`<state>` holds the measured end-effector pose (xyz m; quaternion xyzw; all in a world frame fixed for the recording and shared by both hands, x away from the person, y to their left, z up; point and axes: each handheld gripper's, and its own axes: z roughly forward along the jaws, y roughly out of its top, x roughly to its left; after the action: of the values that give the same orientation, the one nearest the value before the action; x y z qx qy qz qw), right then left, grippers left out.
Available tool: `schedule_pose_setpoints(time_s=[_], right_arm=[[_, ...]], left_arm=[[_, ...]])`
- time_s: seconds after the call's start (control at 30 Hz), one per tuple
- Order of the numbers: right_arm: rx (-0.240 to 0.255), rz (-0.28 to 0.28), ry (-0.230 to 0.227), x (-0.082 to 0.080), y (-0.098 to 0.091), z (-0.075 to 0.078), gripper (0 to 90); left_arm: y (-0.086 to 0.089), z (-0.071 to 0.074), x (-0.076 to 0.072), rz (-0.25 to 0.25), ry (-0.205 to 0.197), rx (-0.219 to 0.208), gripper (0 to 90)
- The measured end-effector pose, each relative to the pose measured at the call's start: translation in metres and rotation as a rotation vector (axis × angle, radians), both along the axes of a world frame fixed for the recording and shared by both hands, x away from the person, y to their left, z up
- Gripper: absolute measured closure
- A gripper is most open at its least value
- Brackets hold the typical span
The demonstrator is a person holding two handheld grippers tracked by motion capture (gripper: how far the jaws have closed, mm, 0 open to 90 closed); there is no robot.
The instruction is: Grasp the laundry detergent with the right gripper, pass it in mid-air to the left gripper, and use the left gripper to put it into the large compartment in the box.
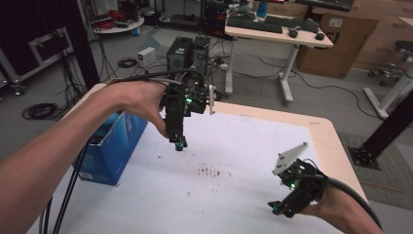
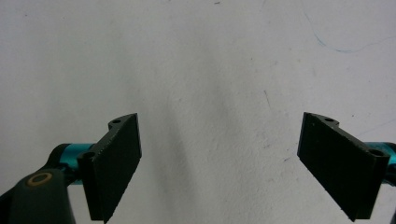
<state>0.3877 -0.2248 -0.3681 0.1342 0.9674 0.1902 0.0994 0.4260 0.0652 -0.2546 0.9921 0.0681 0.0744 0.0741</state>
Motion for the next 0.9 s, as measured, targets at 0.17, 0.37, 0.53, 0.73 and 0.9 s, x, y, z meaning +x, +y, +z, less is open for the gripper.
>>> schedule_pose_setpoints(time_s=[0.17, 0.37, 0.53, 0.73, 0.9], right_arm=[[-0.003, -0.006, -0.002, 0.0, 0.002, -0.002, 12.8], [-0.006, -0.01, -0.005, 0.0, 0.003, -0.004, 12.8], [-0.003, -0.011, -0.006, 0.0, 0.002, -0.004, 12.8], [0.001, -0.012, 0.001, 0.0, 0.0, -0.007, 12.8], [0.002, -0.012, 0.005, 0.0, 0.0, -0.01, 12.8]], left_arm=[[-0.011, -0.02, -0.003, -0.009, 0.029, 0.0, 10.4], [-0.02, -0.041, -0.005, -0.02, 0.045, 0.015, 10.4], [-0.024, -0.055, -0.004, -0.011, 0.064, 0.027, 10.4], [-0.031, -0.069, -0.005, -0.014, 0.077, 0.039, 10.4], [-0.034, -0.072, -0.005, -0.02, 0.074, 0.038, 10.4]])
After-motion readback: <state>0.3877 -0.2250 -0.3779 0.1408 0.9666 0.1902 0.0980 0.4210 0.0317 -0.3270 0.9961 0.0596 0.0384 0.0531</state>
